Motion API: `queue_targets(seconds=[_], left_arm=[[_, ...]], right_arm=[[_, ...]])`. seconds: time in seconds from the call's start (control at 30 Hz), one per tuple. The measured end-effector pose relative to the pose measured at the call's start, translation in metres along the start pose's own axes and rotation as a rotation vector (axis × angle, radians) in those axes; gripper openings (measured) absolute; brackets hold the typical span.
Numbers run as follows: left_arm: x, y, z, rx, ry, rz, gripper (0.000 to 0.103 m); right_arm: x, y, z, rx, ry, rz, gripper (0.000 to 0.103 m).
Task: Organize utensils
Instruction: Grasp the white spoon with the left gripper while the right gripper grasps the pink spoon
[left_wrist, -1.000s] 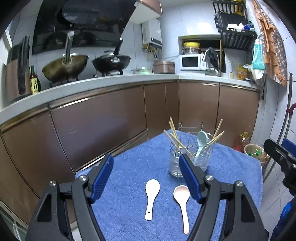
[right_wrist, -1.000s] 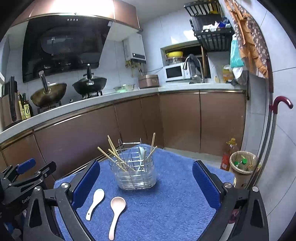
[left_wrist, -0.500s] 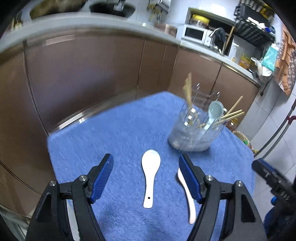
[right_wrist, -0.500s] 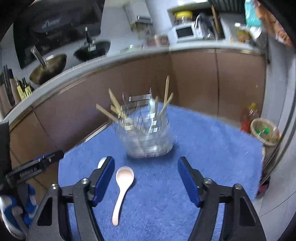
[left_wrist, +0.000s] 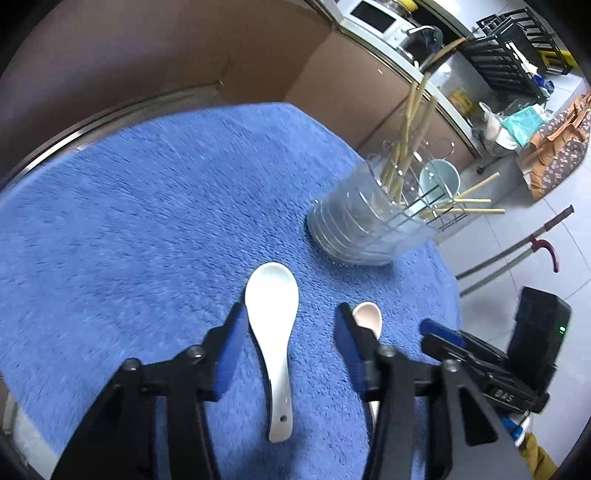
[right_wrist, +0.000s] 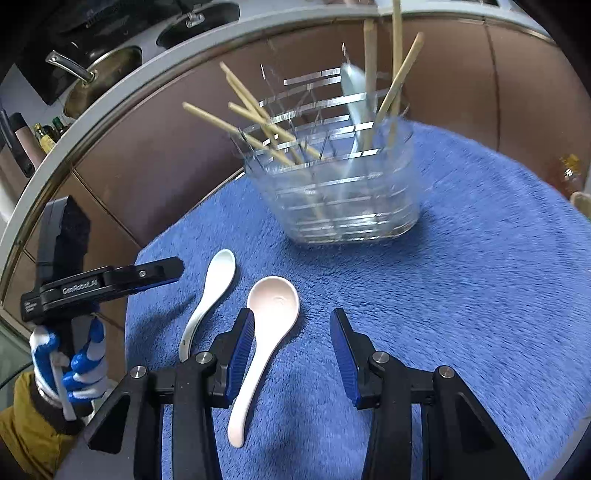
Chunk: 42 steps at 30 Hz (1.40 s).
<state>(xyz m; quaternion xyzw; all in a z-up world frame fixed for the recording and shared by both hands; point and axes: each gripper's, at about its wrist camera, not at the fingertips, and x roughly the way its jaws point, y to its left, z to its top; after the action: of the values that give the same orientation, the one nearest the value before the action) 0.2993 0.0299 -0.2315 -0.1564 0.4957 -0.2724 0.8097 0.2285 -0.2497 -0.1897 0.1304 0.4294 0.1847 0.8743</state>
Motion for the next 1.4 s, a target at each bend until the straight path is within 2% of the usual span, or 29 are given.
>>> queue_targets(seconds=[0.23, 0.47, 0.73, 0.9, 0.93, 0.97, 1.33, 1.4], left_arm=[[0.021, 0.017, 0.016, -0.033, 0.067, -0.075, 0.029], [0.037, 0.018, 0.030, 0.008, 0.108, -0.039, 0.026], [0.022, 0.025, 0.037, 0.006, 0.071, -0.054, 0.026], [0.032, 0.032, 0.038, -0.004, 0.107, -0.036, 0.026], [0.033, 0.031, 0.037, -0.002, 0.113, -0.036, 0.026], [0.035, 0.032, 0.038, 0.002, 0.119, -0.038, 0.026], [0.055, 0.023, 0.045, 0.043, 0.176, -0.020, 0.026], [0.058, 0.020, 0.045, 0.045, 0.175, -0.010, 0.018]], right_arm=[[0.027, -0.016, 0.013, 0.023, 0.072, 0.076, 0.040], [0.041, -0.020, 0.025, -0.002, 0.115, 0.111, 0.040], [0.049, -0.012, 0.027, -0.046, 0.135, 0.124, 0.040], [0.059, -0.010, 0.030, -0.046, 0.148, 0.116, 0.040], [0.059, -0.010, 0.029, -0.045, 0.151, 0.115, 0.039], [0.061, -0.011, 0.029, -0.044, 0.155, 0.116, 0.034], [0.065, -0.009, 0.038, -0.070, 0.173, 0.117, 0.026], [0.068, -0.007, 0.038, -0.079, 0.180, 0.112, 0.023]])
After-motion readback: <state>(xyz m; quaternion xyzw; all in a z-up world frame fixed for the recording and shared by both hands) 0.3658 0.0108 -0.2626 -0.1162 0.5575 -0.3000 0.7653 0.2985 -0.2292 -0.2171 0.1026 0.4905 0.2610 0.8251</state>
